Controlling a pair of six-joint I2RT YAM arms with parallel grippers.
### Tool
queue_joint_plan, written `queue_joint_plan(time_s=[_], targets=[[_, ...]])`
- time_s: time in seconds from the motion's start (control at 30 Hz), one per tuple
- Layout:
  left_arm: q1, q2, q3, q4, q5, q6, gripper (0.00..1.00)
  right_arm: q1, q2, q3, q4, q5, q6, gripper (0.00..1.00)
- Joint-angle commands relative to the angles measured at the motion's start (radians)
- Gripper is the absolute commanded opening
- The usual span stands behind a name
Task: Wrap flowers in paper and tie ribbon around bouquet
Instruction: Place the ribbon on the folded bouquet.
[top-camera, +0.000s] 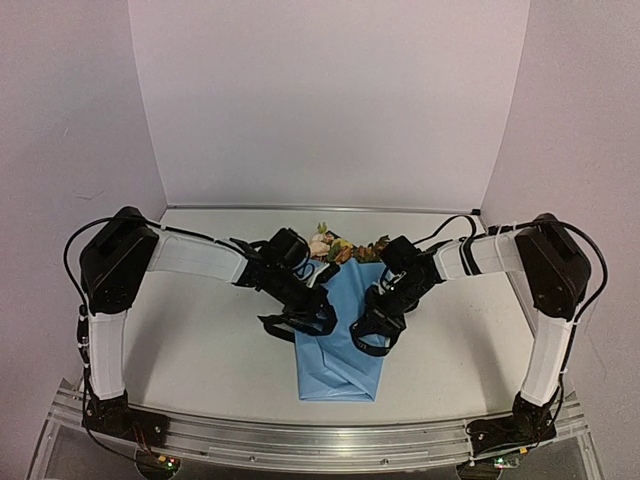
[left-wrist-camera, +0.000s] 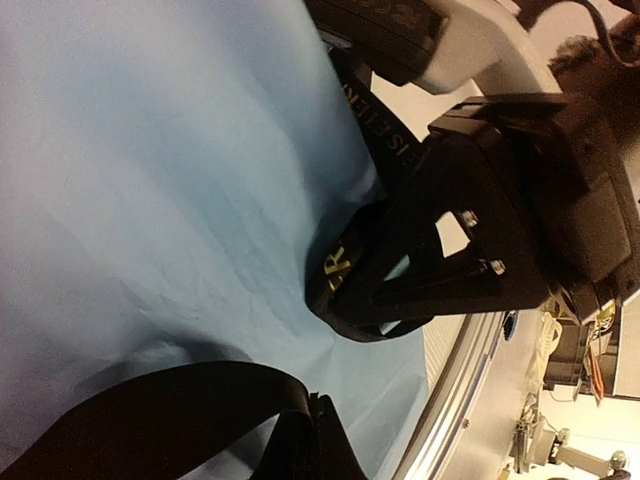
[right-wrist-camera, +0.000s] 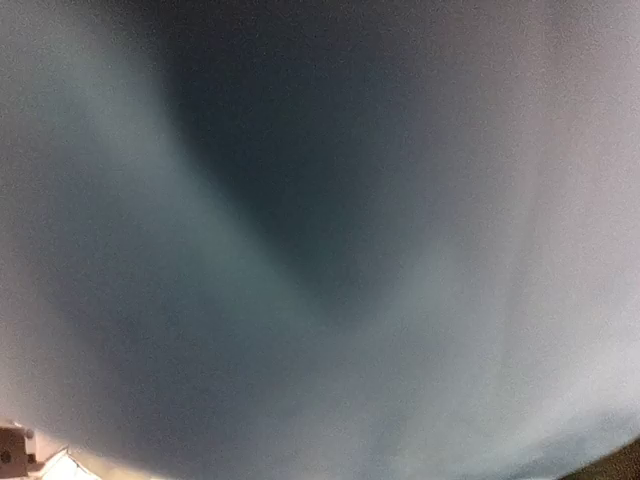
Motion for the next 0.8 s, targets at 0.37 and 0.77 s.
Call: queue_joint_plan(time_s=[0.37,0.77], targets=[[-0.119,0.056,0.441,-0.18,-0.028,0.223,0.0,-0.041,0.143,0.277,-0.049,-0.026,0.092,0.0],[-0.206,0.213,0.501,-0.234,-0.206,0.342,0.0,-0.065,0.203,0.49,-0.176,-0.137,0.019,0.0]])
